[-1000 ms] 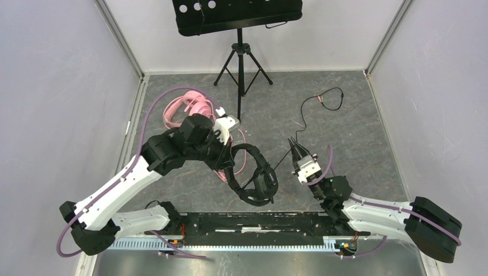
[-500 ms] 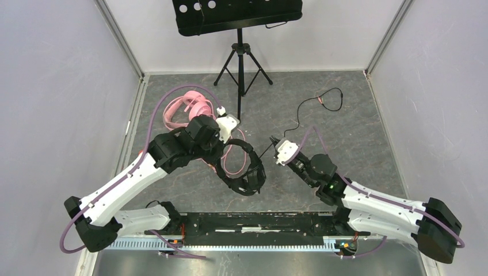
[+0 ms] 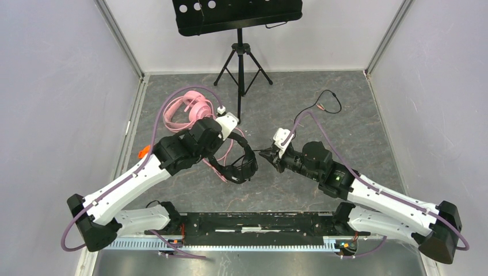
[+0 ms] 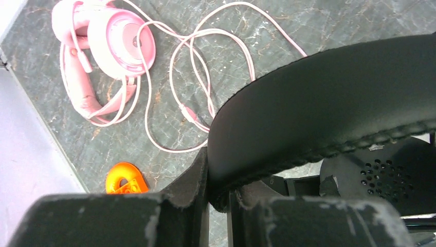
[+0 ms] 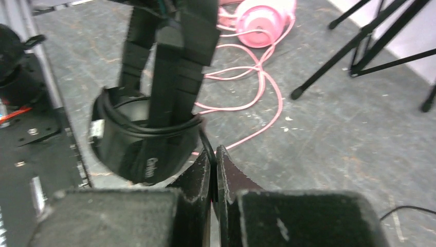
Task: Wrap the headphones
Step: Wrap the headphones around the headphones.
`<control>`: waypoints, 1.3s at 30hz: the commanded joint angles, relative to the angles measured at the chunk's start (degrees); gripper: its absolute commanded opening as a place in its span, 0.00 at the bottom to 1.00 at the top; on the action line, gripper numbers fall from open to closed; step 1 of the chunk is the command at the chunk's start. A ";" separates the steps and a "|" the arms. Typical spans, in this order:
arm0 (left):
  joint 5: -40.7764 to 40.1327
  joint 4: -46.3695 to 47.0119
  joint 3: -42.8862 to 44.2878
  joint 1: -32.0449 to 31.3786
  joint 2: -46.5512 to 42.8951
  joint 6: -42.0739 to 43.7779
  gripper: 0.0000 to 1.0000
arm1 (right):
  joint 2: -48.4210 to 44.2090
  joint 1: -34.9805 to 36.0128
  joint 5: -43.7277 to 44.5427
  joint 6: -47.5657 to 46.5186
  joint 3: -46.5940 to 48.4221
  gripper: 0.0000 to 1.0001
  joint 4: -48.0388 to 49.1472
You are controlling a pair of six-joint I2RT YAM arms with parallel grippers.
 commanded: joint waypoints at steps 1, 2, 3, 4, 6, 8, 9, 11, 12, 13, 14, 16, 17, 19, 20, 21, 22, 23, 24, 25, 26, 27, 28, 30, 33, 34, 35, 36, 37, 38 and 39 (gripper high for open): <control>-6.52 5.72 -1.38 -0.20 -1.05 4.39 0.02 | -1.63 -0.23 -7.11 7.66 3.91 0.06 -2.50; -7.32 6.41 -1.71 -0.20 -1.24 4.60 0.02 | -1.75 -0.20 -7.48 8.27 3.94 0.06 -2.29; -7.91 7.03 -2.20 -0.20 -1.38 4.71 0.02 | -1.98 -0.20 -8.10 8.75 3.90 0.06 -1.87; -8.52 7.38 -2.46 -0.17 -1.61 4.82 0.02 | -1.94 -0.22 -8.74 8.84 3.94 0.06 -1.71; -9.98 8.31 -3.16 -0.27 -2.09 5.03 0.02 | -1.94 -0.21 -9.53 9.26 4.20 0.06 -1.70; -11.43 9.26 -3.85 -0.29 -2.71 5.44 0.02 | -1.98 -0.19 -10.34 9.45 4.60 0.06 -1.59; -12.17 9.77 -4.18 -0.29 -3.05 5.56 0.02 | -2.07 -0.22 -10.90 9.54 4.59 0.06 -1.06; -13.03 10.47 -4.63 -0.29 -3.32 5.82 0.02 | -2.31 -0.23 -11.97 10.23 4.28 0.06 0.20; -13.07 10.56 -4.73 -0.29 -3.41 5.83 0.02 | -2.42 -0.22 -12.65 10.69 4.10 0.07 1.21; -13.07 10.64 -4.79 -0.29 -3.43 5.88 0.02 | -2.38 -0.25 -13.82 11.27 3.76 0.07 2.29; -13.24 10.76 -4.91 -0.25 -3.41 5.88 0.02 | -2.51 -0.22 -14.78 11.76 3.49 0.08 3.66; -13.33 11.16 -5.16 -0.29 -3.53 5.66 0.02 | -2.51 -0.27 -17.19 13.25 2.39 0.10 6.97; -13.29 11.43 -5.35 -0.29 -3.55 5.28 0.02 | -2.39 -0.24 -18.02 14.37 1.73 0.11 9.05; -12.63 11.73 -5.50 -0.29 -3.76 4.41 0.02 | -1.94 -0.18 -20.12 16.06 0.61 0.11 12.74; -12.32 11.77 -5.58 -0.29 -3.85 3.97 0.02 | -1.70 -0.27 -21.07 16.93 0.26 0.11 14.07; -12.13 11.89 -5.62 -0.27 -3.87 3.71 0.02 | -1.15 -0.22 -21.76 17.84 0.06 0.11 15.47; -12.00 11.91 -5.70 -0.29 -3.95 3.34 0.02 | -0.73 -0.25 -22.29 18.75 -0.14 0.11 16.57; -11.86 11.84 -5.63 -0.29 -3.93 2.93 0.02 | -0.37 -0.21 -22.92 19.65 -0.36 0.11 18.19; -11.64 11.82 -5.54 -0.24 -3.94 2.43 0.02 | 0.02 -0.22 -23.27 20.38 -0.66 0.11 19.69; -11.17 11.83 -5.45 -0.29 -3.99 1.88 0.02 | 0.41 -0.25 -23.57 21.14 -0.93 0.11 20.76; -10.65 11.82 -5.29 -0.25 -4.12 1.25 0.02 | 0.92 -0.25 -23.63 21.48 -1.11 0.11 21.51; -10.01 11.82 -5.02 -0.27 -4.23 0.43 0.02 | 1.37 -0.22 -23.51 21.92 -1.20 0.11 21.96; -9.82 11.74 -4.81 -0.23 -4.38 -0.37 0.02 | 1.76 -0.22 -23.52 22.43 -1.22 0.11 22.38; -9.90 11.11 -4.12 -0.25 -4.50 -2.84 0.02 | 2.29 -0.22 -23.79 23.65 -1.44 0.12 23.88; -11.00 8.31 -2.25 -0.27 -3.56 -8.25 0.02 | 2.70 -0.22 -24.26 25.71 -2.00 0.14 26.89; -11.49 6.91 -1.68 -0.25 -3.05 -9.83 0.02 | 2.72 -0.22 -24.39 26.07 -2.09 0.14 27.50; -11.77 6.01 -0.90 -0.25 -2.48 -11.58 0.02 | 2.89 -0.23 -24.38 26.29 -2.09 0.15 27.70; -12.07 4.85 -0.37 -0.27 -2.06 -13.12 0.02 | 3.06 -0.22 -24.42 26.41 -2.18 0.15 27.66; -12.02 4.10 0.09 -0.24 -1.68 -14.77 0.02 | 3.15 -0.22 -24.38 26.52 -2.18 0.15 27.65; -11.93 3.72 0.38 -0.21 -1.57 -16.49 0.02 | 3.30 -0.22 -24.37 26.70 -2.44 0.15 27.63; -11.72 3.51 0.51 -0.24 -1.65 -17.88 0.02 | 3.29 -0.22 -24.29 26.80 -2.68 0.15 27.65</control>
